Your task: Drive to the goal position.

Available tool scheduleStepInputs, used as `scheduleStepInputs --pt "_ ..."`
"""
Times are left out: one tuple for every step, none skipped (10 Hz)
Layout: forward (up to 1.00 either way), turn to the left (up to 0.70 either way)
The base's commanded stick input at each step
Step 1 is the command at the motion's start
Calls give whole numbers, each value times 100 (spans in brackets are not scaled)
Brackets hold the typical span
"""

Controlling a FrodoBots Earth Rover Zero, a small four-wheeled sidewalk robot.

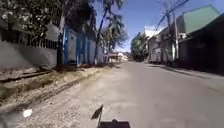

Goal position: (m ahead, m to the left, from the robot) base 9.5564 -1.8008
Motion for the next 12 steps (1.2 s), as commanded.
scheduleStepInputs --pt "70 -35" --pt "70 -35" --pt "70 -35" --pt "70 -35" --pt "70 -35" --pt "70 -35" --pt "70 -35" --pt "70 -32" --pt "70 -21" --pt "70 -6" --pt "70 -3" --pt "70 -3"
